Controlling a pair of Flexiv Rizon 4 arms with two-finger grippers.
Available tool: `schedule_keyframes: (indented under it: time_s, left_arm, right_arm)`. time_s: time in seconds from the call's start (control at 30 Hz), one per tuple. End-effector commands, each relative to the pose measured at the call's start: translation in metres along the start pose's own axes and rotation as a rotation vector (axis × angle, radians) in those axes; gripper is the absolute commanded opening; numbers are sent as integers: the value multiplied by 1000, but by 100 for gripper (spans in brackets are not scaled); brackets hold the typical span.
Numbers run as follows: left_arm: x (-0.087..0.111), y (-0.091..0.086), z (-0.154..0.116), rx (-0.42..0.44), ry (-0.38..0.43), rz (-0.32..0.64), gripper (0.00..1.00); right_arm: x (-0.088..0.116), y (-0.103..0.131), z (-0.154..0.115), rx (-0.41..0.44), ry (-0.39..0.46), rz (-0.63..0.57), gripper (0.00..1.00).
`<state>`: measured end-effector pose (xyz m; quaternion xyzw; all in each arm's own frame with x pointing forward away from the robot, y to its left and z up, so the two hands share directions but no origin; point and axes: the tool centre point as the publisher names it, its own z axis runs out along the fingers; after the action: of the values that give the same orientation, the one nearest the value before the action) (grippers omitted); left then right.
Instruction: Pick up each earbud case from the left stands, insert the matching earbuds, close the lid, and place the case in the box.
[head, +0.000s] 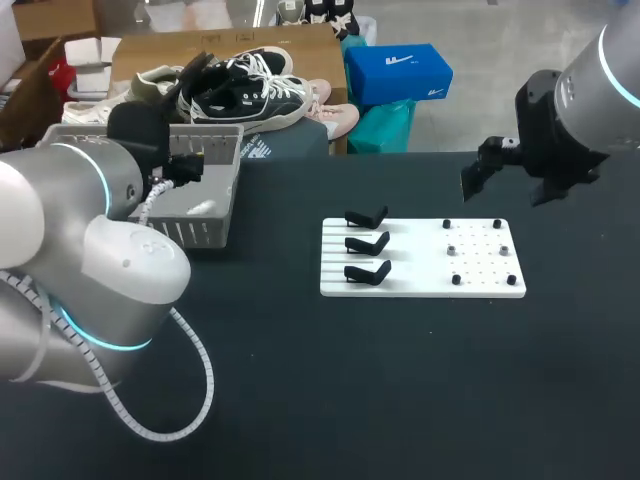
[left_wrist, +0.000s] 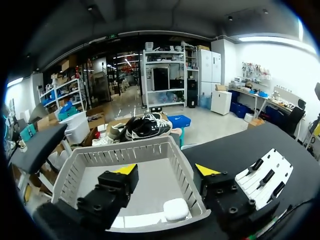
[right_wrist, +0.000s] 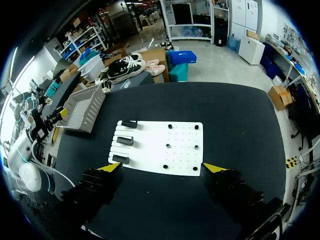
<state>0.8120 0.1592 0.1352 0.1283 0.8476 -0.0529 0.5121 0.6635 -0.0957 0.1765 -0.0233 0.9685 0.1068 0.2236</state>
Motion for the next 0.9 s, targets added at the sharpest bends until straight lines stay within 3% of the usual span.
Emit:
schedule_keyframes:
  time_s: [0.03, 0.23, 0.47, 0.9]
  left_arm:
    - [-6, -6, 3, 12, -11, 13, 100]
    - [-19, -32, -1, 86, -47, 57, 100]
    - [-31, -72, -6, 251, -55, 102, 100]
    - [-45, -181, -3, 557, -32, 194, 100]
  right_arm:
    - [2, 0, 0, 0, -3, 1, 100]
    - [2, 0, 0, 0, -3, 1, 100]
    - [2, 0, 0, 0, -3, 1, 100]
    - [2, 0, 0, 0, -3, 1, 100]
